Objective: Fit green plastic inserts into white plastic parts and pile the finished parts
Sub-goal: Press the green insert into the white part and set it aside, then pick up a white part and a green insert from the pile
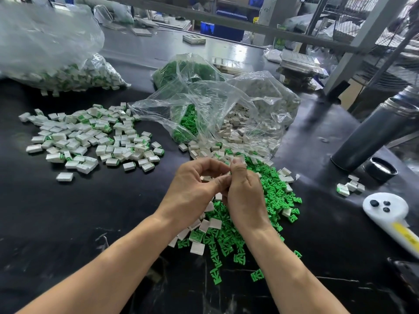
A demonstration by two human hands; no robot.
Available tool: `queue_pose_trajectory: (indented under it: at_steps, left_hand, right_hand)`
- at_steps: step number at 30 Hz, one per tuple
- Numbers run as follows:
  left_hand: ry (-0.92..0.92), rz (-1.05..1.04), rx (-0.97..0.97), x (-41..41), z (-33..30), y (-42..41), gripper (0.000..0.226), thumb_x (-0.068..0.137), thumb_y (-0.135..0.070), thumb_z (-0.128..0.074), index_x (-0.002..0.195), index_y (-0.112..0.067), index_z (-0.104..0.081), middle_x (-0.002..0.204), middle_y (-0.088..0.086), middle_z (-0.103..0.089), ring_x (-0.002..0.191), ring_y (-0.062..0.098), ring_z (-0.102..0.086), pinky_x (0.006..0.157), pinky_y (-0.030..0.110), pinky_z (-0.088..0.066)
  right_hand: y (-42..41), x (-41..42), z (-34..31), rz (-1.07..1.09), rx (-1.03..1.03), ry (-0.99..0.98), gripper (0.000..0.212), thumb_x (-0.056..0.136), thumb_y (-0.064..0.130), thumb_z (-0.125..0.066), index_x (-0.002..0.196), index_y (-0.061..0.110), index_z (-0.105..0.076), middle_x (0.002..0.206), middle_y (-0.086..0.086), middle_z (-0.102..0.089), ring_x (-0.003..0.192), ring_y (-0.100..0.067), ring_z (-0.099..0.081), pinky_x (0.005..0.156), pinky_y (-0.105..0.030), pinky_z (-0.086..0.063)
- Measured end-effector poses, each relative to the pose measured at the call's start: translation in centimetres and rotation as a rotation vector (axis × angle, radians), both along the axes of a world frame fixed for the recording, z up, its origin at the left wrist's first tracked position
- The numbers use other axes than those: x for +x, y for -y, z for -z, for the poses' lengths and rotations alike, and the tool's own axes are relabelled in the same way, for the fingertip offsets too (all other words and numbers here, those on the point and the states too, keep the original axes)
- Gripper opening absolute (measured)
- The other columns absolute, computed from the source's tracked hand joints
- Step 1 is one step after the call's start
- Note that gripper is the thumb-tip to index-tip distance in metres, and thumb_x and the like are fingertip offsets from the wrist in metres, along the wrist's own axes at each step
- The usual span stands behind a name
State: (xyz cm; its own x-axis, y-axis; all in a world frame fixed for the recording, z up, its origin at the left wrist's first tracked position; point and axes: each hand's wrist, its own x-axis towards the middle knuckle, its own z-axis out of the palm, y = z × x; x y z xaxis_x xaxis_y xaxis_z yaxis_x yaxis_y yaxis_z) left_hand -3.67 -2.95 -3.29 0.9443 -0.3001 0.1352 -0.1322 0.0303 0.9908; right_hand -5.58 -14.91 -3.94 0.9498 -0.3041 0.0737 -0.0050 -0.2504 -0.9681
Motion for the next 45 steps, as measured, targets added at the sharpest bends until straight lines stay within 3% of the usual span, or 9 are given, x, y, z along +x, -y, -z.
queue_pose_trajectory:
  at_steps: [5, 10, 16, 19, 22, 26, 30, 41, 45]
  left_hand:
    - [0.001, -0.002, 0.027, 0.1, 0.1, -0.2, 0.01, 0.09, -0.018, -0.079, 0.098, -0.014, -0.077, 0.096, 0.006, -0.078, 0.095, 0.024, -0.074, 0.093, 0.05, -0.058]
    - [0.002, 0.001, 0.023, 0.1, 0.2, -0.2, 0.009, 0.089, -0.018, -0.079, 0.097, -0.015, -0.077, 0.093, 0.005, -0.078, 0.087, 0.017, -0.074, 0.084, 0.036, -0.06]
    - [0.001, 0.002, 0.01, 0.2, 0.3, -0.3, 0.009, 0.089, -0.018, -0.079, 0.096, -0.014, -0.077, 0.09, 0.006, -0.078, 0.079, 0.011, -0.071, 0.075, 0.025, -0.056]
    - [0.007, -0.009, 0.004, 0.2, 0.1, -0.4, 0.01, 0.088, -0.019, -0.08, 0.097, -0.015, -0.077, 0.091, 0.004, -0.078, 0.085, 0.02, -0.074, 0.081, 0.033, -0.06]
    - [0.016, -0.046, 0.02, 0.4, 0.0, -0.6, 0.009, 0.088, -0.018, -0.08, 0.095, -0.018, -0.076, 0.091, 0.002, -0.078, 0.088, 0.02, -0.074, 0.085, 0.036, -0.059]
    - [0.017, -0.078, 0.008, 0.8, -0.3, -1.4, 0.008, 0.088, -0.015, -0.079, 0.094, -0.018, -0.076, 0.086, 0.0, -0.078, 0.077, 0.007, -0.07, 0.071, 0.019, -0.056]
    - [0.045, -0.101, 0.031, 0.8, -0.4, -1.6, 0.009, 0.087, -0.013, -0.079, 0.095, -0.016, -0.077, 0.085, -0.002, -0.078, 0.078, 0.006, -0.072, 0.068, 0.015, -0.054]
    - [0.124, -0.155, 0.184, 0.5, -0.1, -1.3, 0.015, 0.085, -0.023, -0.083, 0.096, -0.022, -0.073, 0.083, -0.006, -0.075, 0.08, 0.013, -0.073, 0.079, 0.041, -0.063]
    - [0.176, -0.161, 0.26, 0.5, 0.1, -1.3, 0.012, 0.086, -0.025, -0.083, 0.092, -0.027, -0.073, 0.079, -0.009, -0.073, 0.074, 0.013, -0.071, 0.071, 0.038, -0.062]
  right_hand:
    - [-0.1, 0.1, -0.1, 0.002, -0.034, 0.003, 0.068, 0.095, 0.056, -0.024, 0.098, 0.015, -0.079, 0.105, 0.0, -0.065, 0.1, -0.019, -0.06, 0.095, -0.037, -0.052]
    - [-0.2, 0.3, 0.1, 0.033, -0.056, 0.038, 0.066, 0.096, 0.054, -0.025, 0.096, 0.014, -0.077, 0.114, -0.004, -0.072, 0.109, -0.02, -0.066, 0.101, -0.034, -0.051]
    - [-0.2, 0.3, 0.4, 0.044, -0.08, 0.093, 0.057, 0.104, 0.051, -0.028, 0.077, 0.033, -0.076, 0.078, 0.017, -0.073, 0.084, 0.005, -0.069, 0.075, -0.014, -0.051]
    - [-0.2, 0.3, 0.5, 0.017, -0.048, 0.091, 0.064, 0.106, 0.056, -0.03, 0.079, 0.023, -0.077, 0.078, 0.01, -0.074, 0.078, -0.006, -0.071, 0.074, -0.029, -0.056]
    - [0.2, 0.1, 0.2, 0.006, -0.02, 0.089, 0.067, 0.105, 0.066, -0.03, 0.066, 0.027, -0.069, 0.056, 0.015, -0.059, 0.053, -0.002, -0.053, 0.056, -0.021, -0.042]
    - [1.5, -0.2, -0.2, -0.044, -0.025, 0.188, 0.035, 0.106, 0.047, -0.053, 0.086, 0.024, -0.07, 0.071, 0.006, -0.067, 0.061, -0.007, -0.057, 0.06, -0.029, -0.044]
    - [1.8, -0.3, -0.1, -0.087, -0.096, 0.216, 0.007, 0.099, 0.029, -0.07, 0.097, 0.023, -0.072, 0.08, 0.008, -0.072, 0.07, -0.005, -0.065, 0.065, -0.02, -0.05]
    - [1.4, -0.3, 0.3, -0.01, -0.161, 0.153, 0.01, 0.099, 0.03, -0.068, 0.093, 0.023, -0.071, 0.078, 0.014, -0.071, 0.069, -0.003, -0.066, 0.062, -0.015, -0.05]
    - [1.5, -0.3, 0.4, 0.018, -0.183, 0.136, 0.013, 0.099, 0.032, -0.068, 0.09, 0.023, -0.071, 0.075, 0.012, -0.071, 0.069, -0.003, -0.065, 0.061, -0.014, -0.049]
